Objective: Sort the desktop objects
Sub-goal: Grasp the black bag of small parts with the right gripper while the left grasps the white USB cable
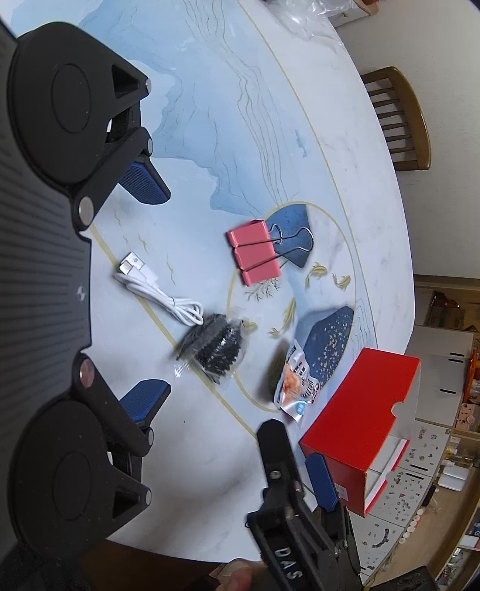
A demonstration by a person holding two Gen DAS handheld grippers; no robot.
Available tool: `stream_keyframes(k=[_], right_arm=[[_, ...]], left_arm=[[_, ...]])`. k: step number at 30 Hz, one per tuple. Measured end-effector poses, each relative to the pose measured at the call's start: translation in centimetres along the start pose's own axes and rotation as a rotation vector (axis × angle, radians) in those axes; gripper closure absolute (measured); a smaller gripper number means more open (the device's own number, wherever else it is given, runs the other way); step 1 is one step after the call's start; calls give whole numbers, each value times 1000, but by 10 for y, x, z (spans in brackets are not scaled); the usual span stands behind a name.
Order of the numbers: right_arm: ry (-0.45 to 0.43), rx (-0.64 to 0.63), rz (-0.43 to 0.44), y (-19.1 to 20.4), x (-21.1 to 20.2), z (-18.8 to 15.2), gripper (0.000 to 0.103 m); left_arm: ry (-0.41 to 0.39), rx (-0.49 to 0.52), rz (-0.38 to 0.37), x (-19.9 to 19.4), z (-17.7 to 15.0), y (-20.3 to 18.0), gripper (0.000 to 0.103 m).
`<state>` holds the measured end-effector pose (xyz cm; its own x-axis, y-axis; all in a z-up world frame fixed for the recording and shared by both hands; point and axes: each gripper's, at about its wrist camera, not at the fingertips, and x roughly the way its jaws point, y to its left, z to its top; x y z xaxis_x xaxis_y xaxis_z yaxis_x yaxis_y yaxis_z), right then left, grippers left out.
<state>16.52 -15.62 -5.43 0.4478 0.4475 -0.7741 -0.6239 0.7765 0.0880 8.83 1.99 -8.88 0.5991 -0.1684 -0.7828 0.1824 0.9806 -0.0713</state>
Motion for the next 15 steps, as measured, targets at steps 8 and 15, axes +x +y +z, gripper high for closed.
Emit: stream_keyframes(k=[8, 15], right_arm=[[53, -65, 34, 32, 23, -3, 5], [104, -93, 48, 44, 48, -4, 11]], left_arm=[[15, 10, -6, 11, -3, 4, 6], [28, 27, 0, 19, -3, 4, 21]])
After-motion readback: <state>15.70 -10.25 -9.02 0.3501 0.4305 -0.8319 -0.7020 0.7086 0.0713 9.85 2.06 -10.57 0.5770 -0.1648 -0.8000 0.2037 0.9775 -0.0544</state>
